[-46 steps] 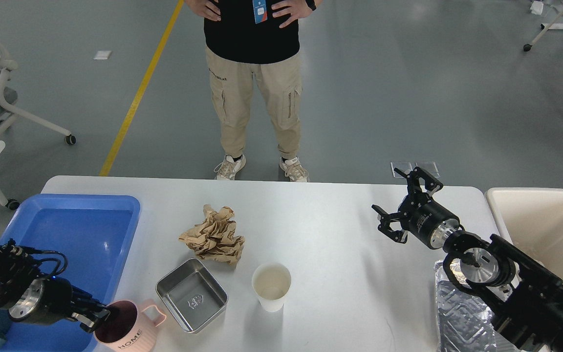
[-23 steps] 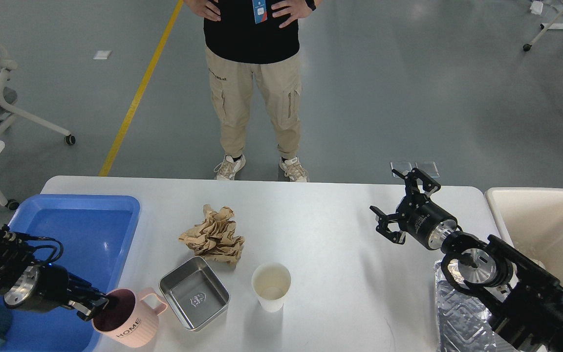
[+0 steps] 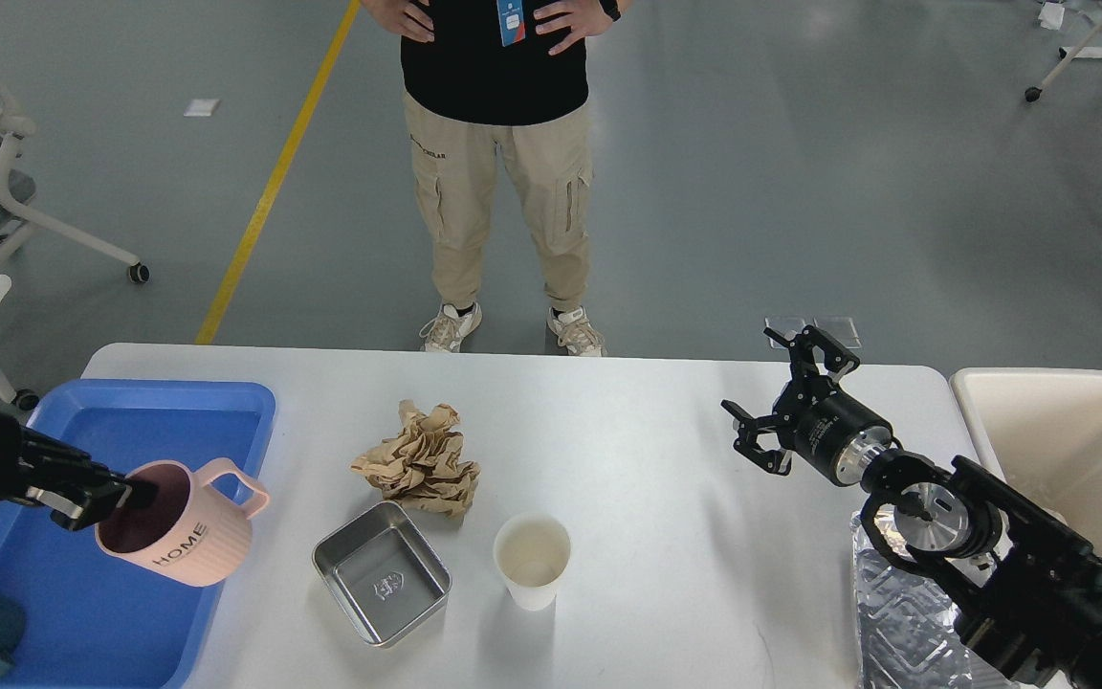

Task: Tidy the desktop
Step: 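Lift the pink mug and set it down on the blue tray, then release the mug and raise the left gripper away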

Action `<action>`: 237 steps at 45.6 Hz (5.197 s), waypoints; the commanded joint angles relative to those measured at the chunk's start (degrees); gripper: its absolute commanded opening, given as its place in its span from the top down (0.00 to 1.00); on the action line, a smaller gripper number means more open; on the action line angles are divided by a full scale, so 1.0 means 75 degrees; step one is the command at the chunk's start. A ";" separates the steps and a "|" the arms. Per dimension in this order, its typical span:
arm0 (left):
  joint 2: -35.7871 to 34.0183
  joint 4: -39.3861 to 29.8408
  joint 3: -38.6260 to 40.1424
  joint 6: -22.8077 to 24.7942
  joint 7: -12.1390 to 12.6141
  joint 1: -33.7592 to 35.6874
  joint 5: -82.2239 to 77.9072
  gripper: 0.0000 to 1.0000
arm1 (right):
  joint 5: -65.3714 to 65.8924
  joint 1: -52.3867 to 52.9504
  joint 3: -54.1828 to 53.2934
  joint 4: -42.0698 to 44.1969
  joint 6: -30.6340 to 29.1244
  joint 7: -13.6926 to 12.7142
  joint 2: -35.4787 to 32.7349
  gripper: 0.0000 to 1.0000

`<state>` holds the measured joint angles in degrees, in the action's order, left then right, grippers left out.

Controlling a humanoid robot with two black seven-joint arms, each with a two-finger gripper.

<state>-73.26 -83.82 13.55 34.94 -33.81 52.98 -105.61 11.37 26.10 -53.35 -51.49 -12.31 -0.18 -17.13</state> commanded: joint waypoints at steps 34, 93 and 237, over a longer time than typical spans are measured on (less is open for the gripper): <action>-0.1869 0.0042 -0.0142 -0.0170 -0.0285 -0.0454 -0.0684 0.95 | 0.0171 0.0082 0.0023 -0.0038 -0.0011 -0.0012 0.0128 0.00; 0.0744 0.2949 -0.0142 -0.1776 -0.0050 -0.2201 -0.0825 0.92 | 0.0171 0.0035 0.0011 -0.0084 -0.0058 -0.0012 0.0011 0.00; 0.0347 0.0078 0.0303 -0.3862 0.3536 -0.1942 0.7882 0.03 | 0.0183 0.0293 0.0410 -0.0061 0.0024 -0.0012 -0.0387 0.00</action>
<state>-67.89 -79.77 16.49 6.39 -7.42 39.60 -44.42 12.73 28.30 -50.39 -51.95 -12.13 -0.26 -20.07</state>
